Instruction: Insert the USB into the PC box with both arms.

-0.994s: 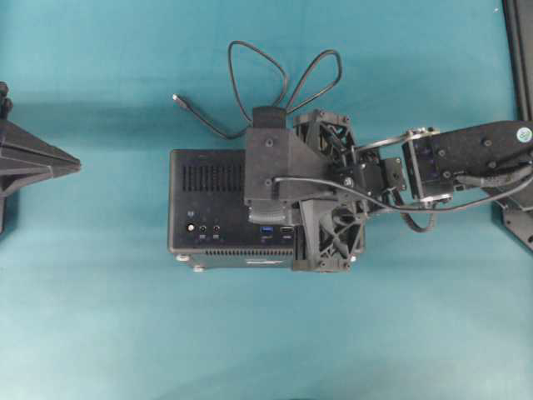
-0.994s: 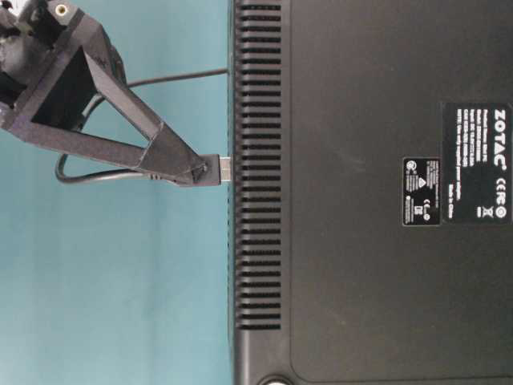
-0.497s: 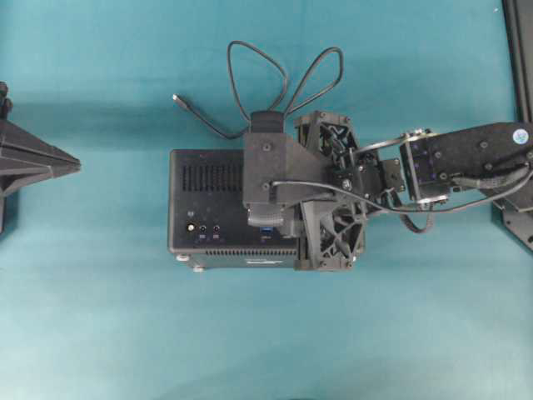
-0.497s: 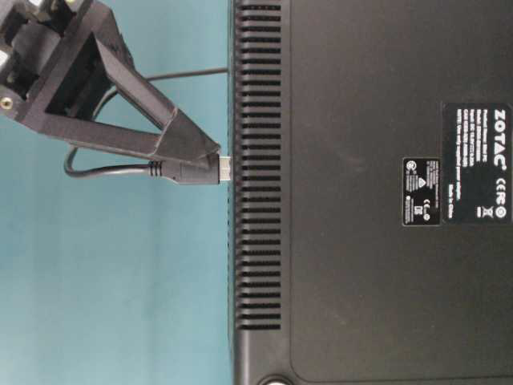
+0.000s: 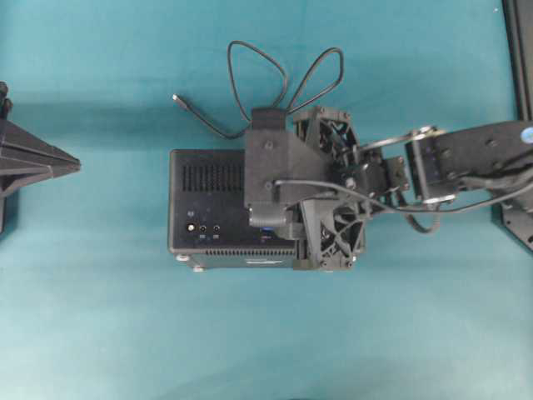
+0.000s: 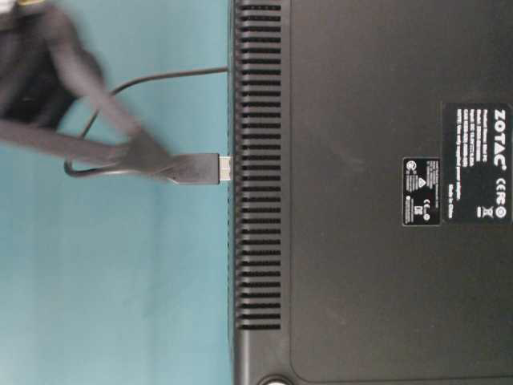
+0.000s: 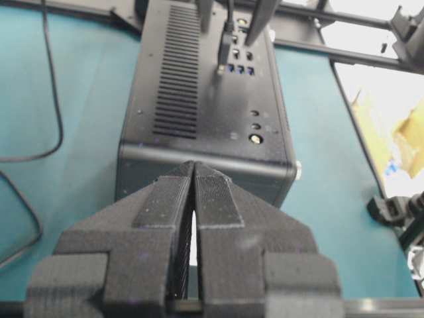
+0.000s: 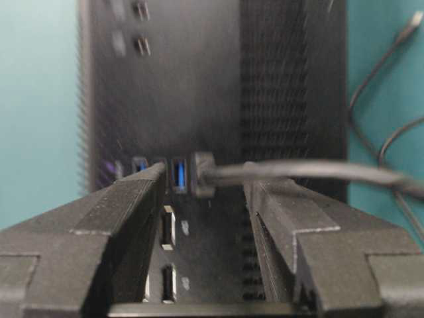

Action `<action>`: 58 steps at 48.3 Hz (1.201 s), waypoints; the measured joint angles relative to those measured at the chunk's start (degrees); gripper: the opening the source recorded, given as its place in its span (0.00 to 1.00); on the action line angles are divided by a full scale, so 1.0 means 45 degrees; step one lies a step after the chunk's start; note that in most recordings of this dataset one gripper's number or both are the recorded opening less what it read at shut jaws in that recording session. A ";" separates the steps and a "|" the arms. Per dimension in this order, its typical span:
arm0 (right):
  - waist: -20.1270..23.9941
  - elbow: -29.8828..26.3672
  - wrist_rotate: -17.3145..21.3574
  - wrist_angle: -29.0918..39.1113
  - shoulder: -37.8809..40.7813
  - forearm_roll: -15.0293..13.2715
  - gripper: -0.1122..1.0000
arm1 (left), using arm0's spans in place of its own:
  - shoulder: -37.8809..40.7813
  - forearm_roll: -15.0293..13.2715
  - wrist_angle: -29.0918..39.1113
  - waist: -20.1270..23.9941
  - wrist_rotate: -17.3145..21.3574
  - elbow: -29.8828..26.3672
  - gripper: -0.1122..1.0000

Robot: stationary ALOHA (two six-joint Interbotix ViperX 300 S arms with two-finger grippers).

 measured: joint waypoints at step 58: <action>-0.0020 0.0039 0.0020 -0.0039 0.0000 0.0059 0.19 | -0.0254 0.0000 -0.0313 0.0000 -0.0039 0.0039 0.10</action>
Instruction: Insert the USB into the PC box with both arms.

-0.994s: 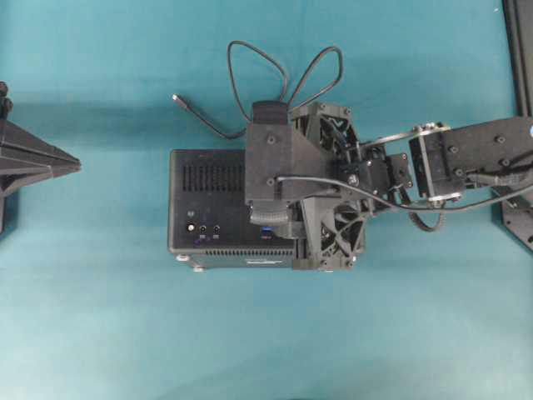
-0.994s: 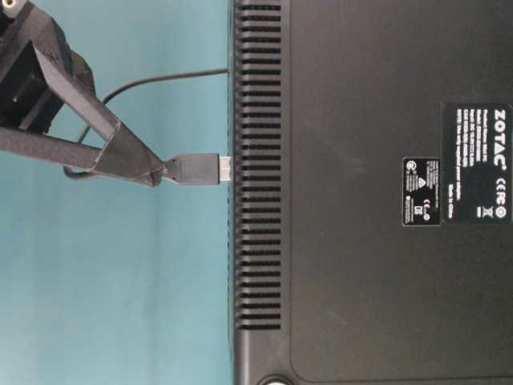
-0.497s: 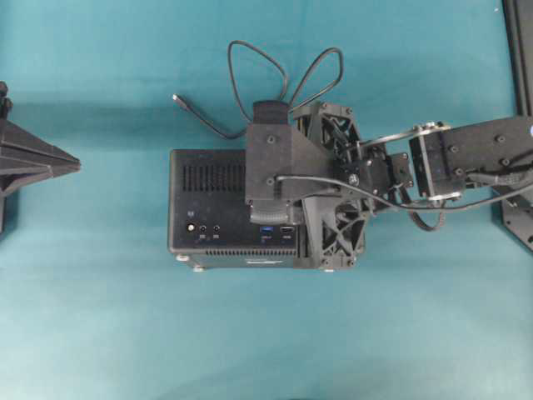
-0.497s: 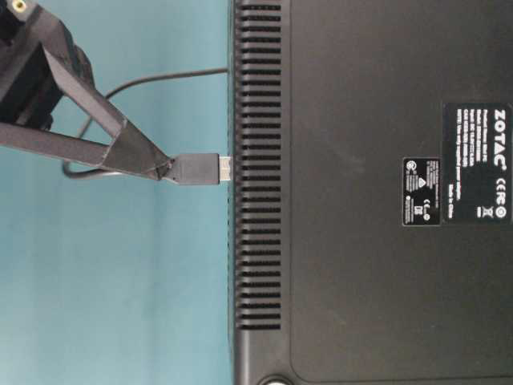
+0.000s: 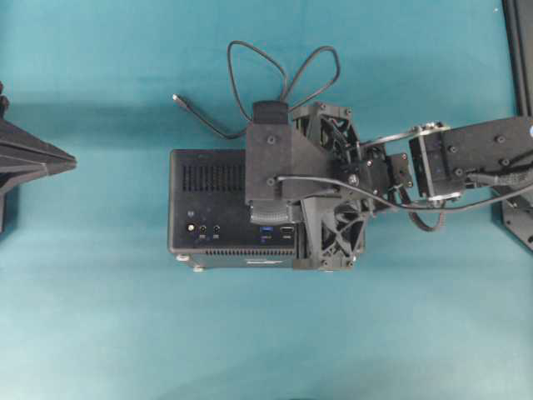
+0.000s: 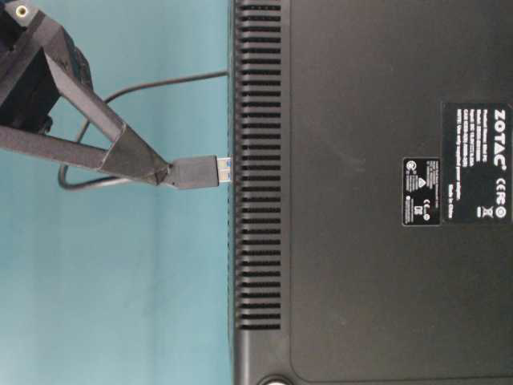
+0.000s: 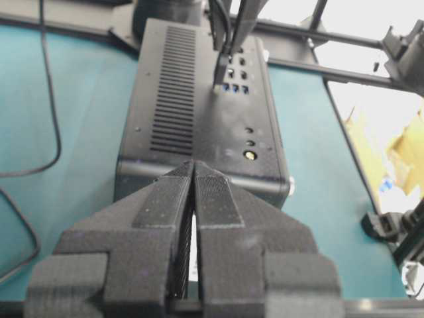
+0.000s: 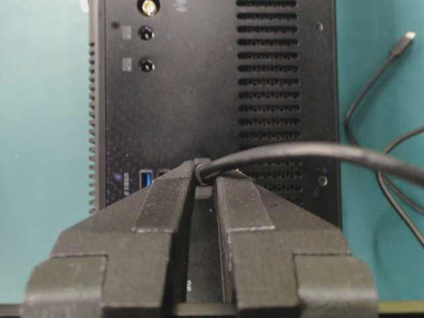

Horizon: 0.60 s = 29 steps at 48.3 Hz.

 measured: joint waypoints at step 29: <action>0.0020 0.0156 0.0000 -0.0059 -0.0039 0.0391 0.19 | 0.0000 0.0000 0.0000 0.0000 -0.0020 0.0078 0.10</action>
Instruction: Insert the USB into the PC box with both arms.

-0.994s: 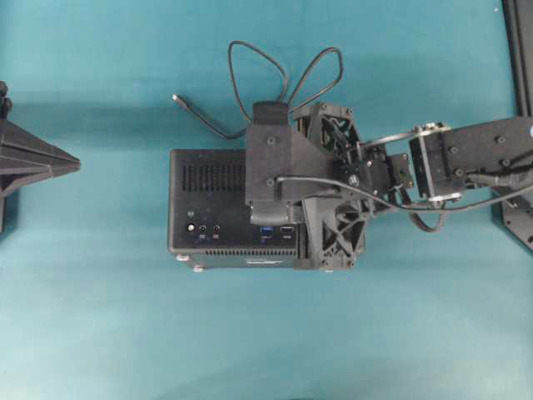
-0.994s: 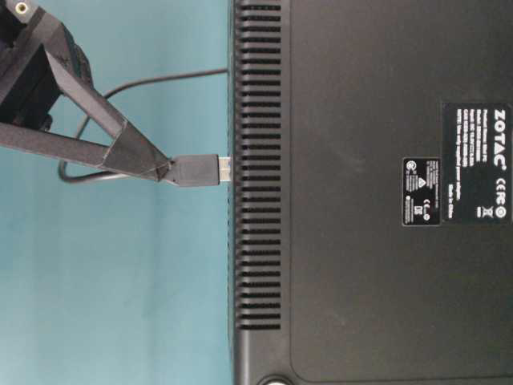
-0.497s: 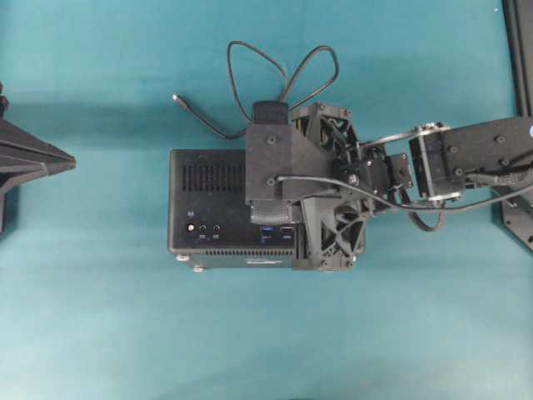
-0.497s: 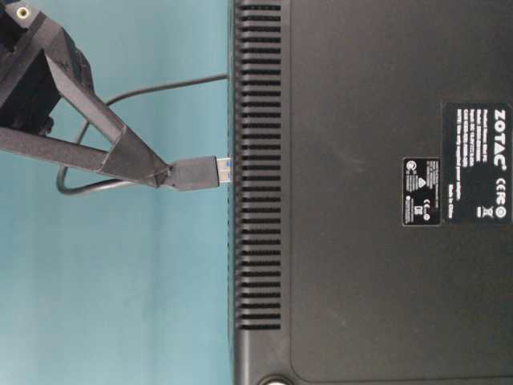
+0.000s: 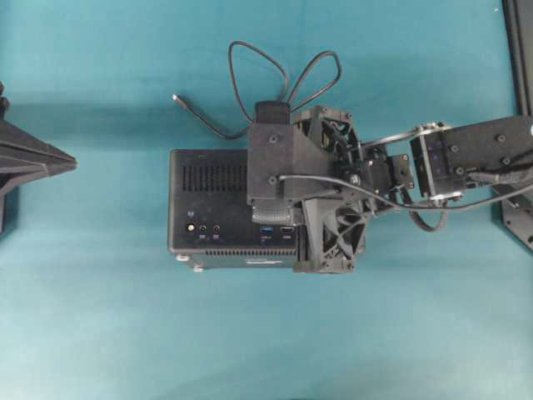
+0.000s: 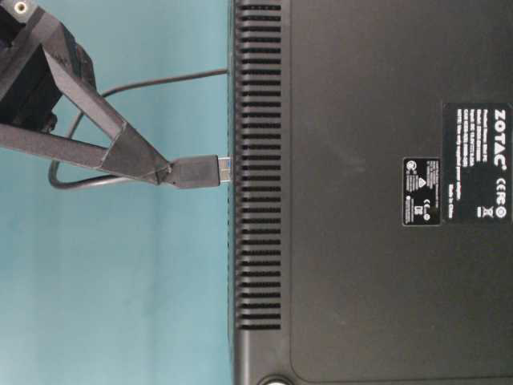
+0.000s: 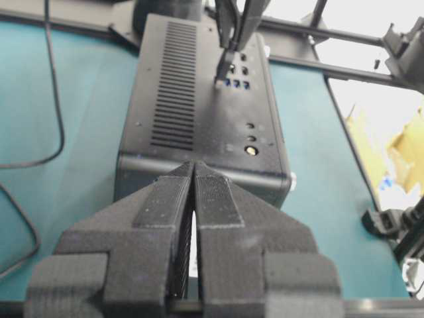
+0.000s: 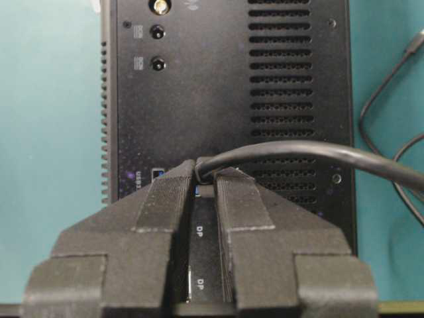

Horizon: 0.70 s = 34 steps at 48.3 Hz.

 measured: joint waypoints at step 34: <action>-0.0098 0.0488 0.0000 -0.0664 -0.0215 0.0625 0.18 | 0.0000 0.0000 -0.0020 0.0000 0.0000 0.0000 0.10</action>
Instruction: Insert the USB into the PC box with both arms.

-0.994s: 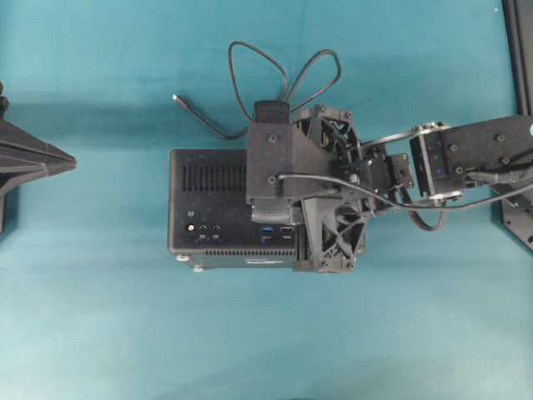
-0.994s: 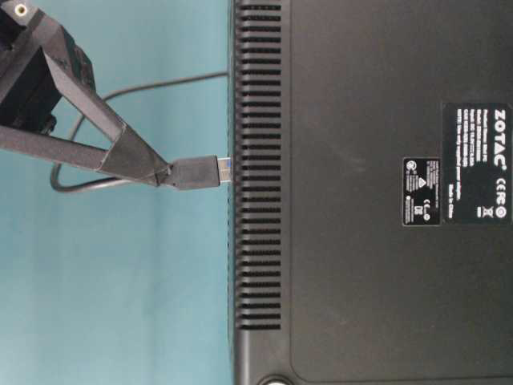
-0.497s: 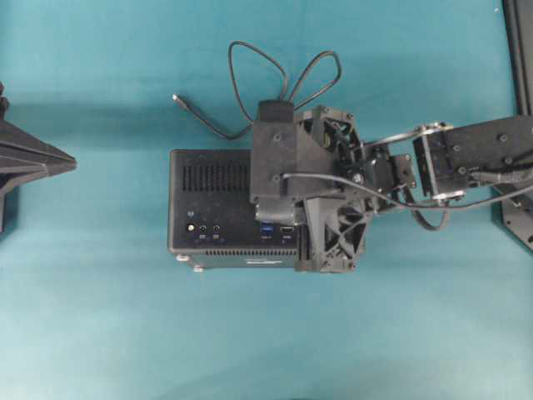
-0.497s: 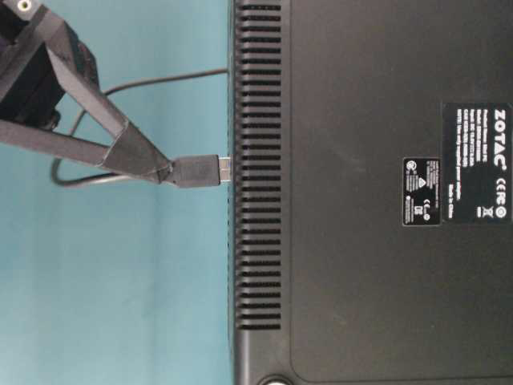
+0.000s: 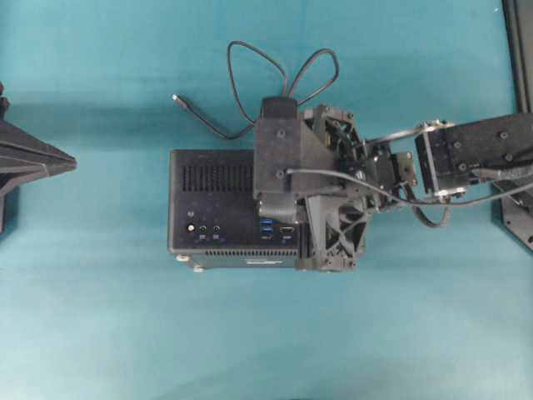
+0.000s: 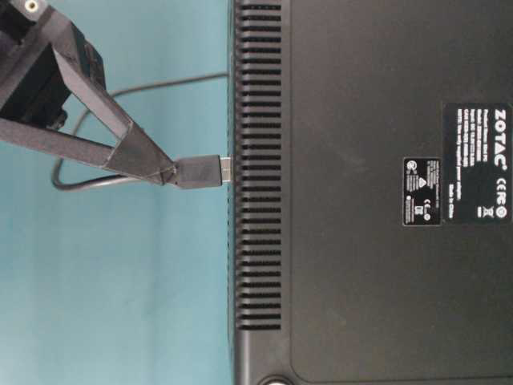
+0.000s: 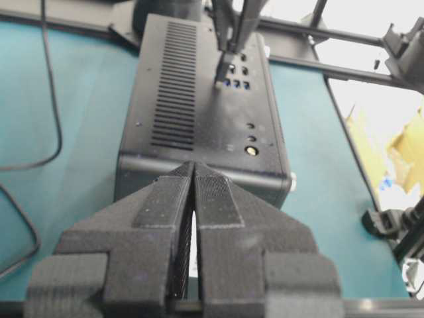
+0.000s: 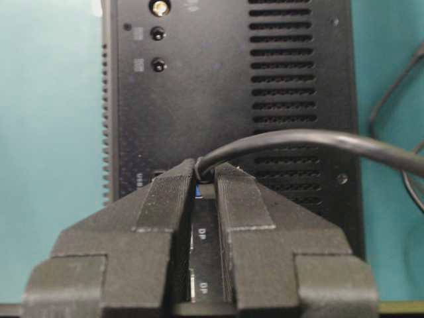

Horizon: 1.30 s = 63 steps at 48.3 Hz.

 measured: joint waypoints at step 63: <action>-0.0273 0.0371 0.0000 -0.0039 -0.0156 0.0273 0.18 | -0.0020 0.0000 0.0000 0.0000 -0.0020 0.0020 0.10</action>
